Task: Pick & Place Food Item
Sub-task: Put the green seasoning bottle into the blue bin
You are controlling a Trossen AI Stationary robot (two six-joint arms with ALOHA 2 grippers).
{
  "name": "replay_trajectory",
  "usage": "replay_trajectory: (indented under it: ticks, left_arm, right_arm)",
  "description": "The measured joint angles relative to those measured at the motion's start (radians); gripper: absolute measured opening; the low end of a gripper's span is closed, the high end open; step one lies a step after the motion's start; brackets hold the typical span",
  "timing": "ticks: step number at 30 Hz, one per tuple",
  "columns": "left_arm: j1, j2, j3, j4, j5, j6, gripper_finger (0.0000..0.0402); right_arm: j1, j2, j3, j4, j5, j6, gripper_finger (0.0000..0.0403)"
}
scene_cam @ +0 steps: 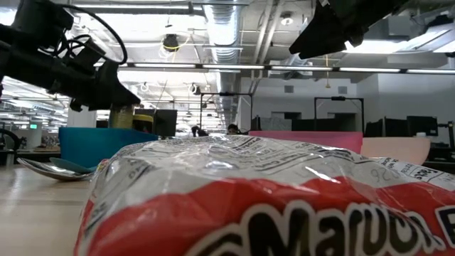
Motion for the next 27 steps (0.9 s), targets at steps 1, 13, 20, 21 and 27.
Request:
replay_trajectory:
  ticks: [1,13,20,21,27]
  left_arm:
    - [0.000,0.000,0.000,0.005,0.010,0.017,0.0196]
    - [-0.002,0.061,0.000,0.082,0.140,0.150,0.0199]
    - [0.054,0.141,-0.001,0.137,0.316,0.224,0.0208]
    - [0.068,0.151,-0.001,0.137,0.330,0.224,0.0215]
    - [0.160,0.179,-0.001,0.144,0.419,0.224,0.0192]
  right_arm:
    - [0.000,0.000,0.000,0.000,0.000,0.000,0.0245]
    - [0.000,0.000,0.000,0.004,0.001,0.000,0.0245]
    - [0.000,0.000,0.000,0.010,0.001,0.006,0.0245]
    - [0.000,0.002,0.000,0.011,0.001,0.008,0.0245]
    - [0.000,0.003,0.000,0.010,0.002,0.008,0.0245]
